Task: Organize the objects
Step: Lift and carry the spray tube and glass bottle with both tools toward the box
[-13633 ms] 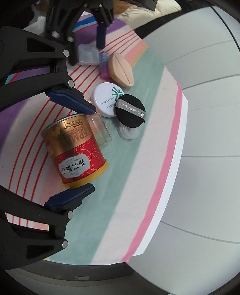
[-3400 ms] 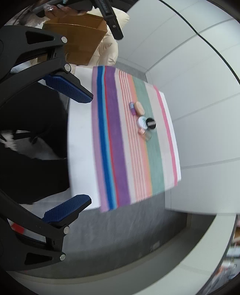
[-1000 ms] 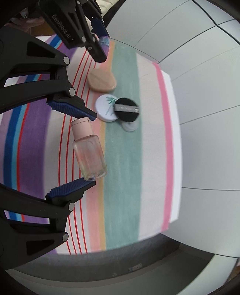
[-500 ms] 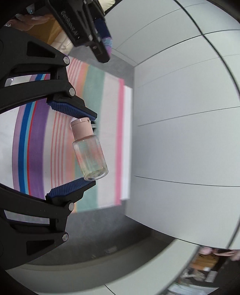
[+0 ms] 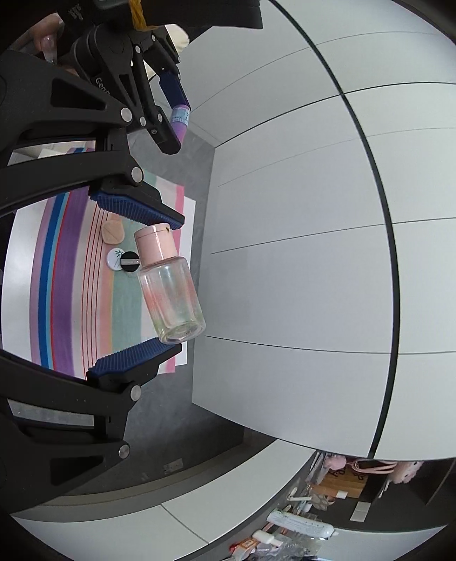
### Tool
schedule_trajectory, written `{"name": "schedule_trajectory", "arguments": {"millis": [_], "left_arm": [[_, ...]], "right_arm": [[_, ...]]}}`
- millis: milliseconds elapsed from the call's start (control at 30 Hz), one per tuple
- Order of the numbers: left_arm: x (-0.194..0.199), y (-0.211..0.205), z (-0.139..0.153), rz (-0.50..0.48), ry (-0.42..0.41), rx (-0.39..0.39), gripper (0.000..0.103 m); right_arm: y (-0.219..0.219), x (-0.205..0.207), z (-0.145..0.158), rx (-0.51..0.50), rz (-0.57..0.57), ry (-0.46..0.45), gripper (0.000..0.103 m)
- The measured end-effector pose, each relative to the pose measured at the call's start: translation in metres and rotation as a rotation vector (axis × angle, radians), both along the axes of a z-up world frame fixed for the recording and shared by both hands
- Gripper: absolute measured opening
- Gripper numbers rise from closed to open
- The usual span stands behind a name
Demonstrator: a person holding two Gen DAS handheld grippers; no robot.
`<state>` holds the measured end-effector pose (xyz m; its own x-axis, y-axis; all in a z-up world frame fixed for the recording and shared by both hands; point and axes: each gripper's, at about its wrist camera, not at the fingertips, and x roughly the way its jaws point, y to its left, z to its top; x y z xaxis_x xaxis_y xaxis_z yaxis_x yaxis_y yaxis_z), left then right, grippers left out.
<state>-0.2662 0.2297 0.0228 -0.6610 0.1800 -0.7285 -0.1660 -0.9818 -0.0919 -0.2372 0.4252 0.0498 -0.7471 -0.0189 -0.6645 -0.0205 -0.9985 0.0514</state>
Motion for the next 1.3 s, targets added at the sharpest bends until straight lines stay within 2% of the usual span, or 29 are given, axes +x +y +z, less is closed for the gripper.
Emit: {"name": "schedule_trajectory", "arguments": {"millis": [200, 467, 667, 767, 933, 1133, 1300], "left_arm": [[0.017, 0.007, 0.013, -0.019, -0.002, -0.019, 0.059], [0.028, 0.007, 0.021, -0.020, -0.004, -0.016, 0.059], [0.042, 0.002, 0.025, -0.020, 0.000, -0.024, 0.059], [0.057, -0.001, 0.031, -0.007, 0.040, -0.056, 0.059], [0.089, -0.003, 0.044, -0.017, 0.095, -0.085, 0.059], [0.128, -0.006, 0.052, -0.057, 0.110, -0.085, 0.059], [0.159, -0.018, 0.046, -0.065, 0.099, -0.075, 0.059]], "right_arm": [[0.011, 0.015, 0.003, -0.005, -0.020, -0.017, 0.066], [0.023, 0.032, 0.006, 0.016, -0.057, 0.007, 0.066], [0.033, 0.045, 0.001, -0.036, -0.055, -0.011, 0.066], [0.039, 0.054, -0.001, -0.082, -0.042, -0.025, 0.066], [0.045, 0.073, -0.001, -0.101, -0.053, -0.037, 0.066], [0.043, 0.103, -0.004, -0.053, -0.075, -0.032, 0.066], [0.035, 0.132, -0.013, -0.040, -0.085, -0.042, 0.066]]}}
